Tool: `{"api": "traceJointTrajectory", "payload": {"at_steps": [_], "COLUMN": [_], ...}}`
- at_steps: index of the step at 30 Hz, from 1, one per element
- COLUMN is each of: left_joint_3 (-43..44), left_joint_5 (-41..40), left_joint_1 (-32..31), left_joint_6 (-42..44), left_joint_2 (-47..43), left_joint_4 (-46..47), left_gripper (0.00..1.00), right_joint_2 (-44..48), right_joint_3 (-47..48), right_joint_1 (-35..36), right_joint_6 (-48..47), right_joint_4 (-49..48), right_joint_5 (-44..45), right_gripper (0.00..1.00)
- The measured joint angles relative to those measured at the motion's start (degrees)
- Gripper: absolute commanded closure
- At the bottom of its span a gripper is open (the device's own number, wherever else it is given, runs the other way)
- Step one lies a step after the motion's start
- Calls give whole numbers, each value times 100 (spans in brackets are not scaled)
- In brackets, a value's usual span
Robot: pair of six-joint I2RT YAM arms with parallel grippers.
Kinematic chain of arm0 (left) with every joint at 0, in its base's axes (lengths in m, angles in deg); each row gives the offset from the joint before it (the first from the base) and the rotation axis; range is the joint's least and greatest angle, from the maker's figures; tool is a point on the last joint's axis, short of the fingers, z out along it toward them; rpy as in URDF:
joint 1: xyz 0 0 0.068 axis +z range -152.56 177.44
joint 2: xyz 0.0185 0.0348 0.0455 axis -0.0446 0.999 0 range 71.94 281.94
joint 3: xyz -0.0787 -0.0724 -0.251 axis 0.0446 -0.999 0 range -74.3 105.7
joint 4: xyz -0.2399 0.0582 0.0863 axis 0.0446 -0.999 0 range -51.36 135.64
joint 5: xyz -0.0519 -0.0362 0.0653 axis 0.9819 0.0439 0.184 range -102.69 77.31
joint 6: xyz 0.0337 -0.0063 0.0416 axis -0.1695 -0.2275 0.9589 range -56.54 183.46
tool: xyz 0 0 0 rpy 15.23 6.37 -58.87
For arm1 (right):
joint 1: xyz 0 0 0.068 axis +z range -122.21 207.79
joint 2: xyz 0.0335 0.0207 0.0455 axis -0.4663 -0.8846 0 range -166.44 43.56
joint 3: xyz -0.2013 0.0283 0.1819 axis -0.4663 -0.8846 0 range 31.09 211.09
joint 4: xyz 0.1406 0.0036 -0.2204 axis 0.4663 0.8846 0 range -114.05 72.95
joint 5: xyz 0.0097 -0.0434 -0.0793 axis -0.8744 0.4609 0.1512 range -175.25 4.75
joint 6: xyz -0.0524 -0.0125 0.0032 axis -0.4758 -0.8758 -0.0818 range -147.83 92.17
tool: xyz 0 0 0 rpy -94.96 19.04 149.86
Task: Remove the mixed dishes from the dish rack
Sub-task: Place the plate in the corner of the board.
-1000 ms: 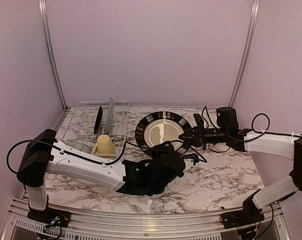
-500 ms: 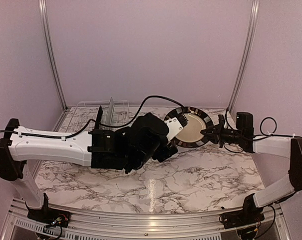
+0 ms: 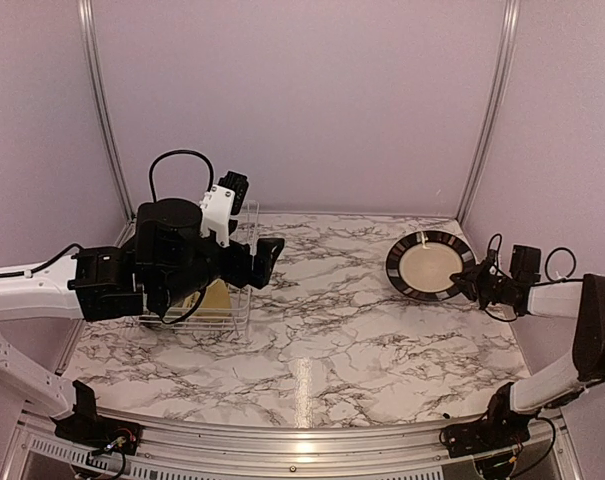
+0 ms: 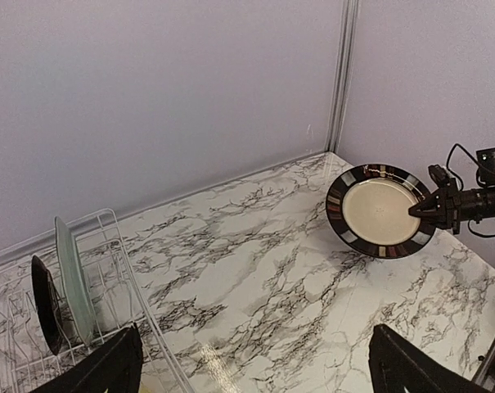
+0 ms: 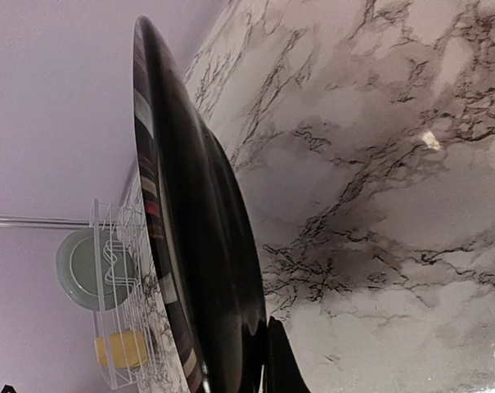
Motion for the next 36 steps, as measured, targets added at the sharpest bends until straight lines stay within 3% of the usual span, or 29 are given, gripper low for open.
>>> {"api": "traceJointTrajectory", "payload": {"at_steps": [12,24,28,31,36], "left_joint_3": [-704,-852,-848,-831,-817], "left_joint_5": [90,-83,-153,-195,-240], "left_joint_1": [33,48,74,92,96], "left_joint_6": [-782,-1132,-1139,-1143,-1167], "left_joint_2": [-586,-774,-774,-774,-774], "left_joint_4": [289,308,302,284,219], "left_gripper": [1,1,1,1,1], "right_joint_2": [-638,-1565,-1558,-1545,-1379], "right_joint_3": [-654,-675,-675,-673,-649], "right_joint_1": [-330,-1016,-1095,-1095,-1113], "right_joint_6": [9,15,-177,-286,-549], "right_joint_4": [-184,-1266,-1263,-1244,-929], "right_joint_5": [96,-542,-476,-317,168], "right_gripper": [100,99,89,74,35]}}
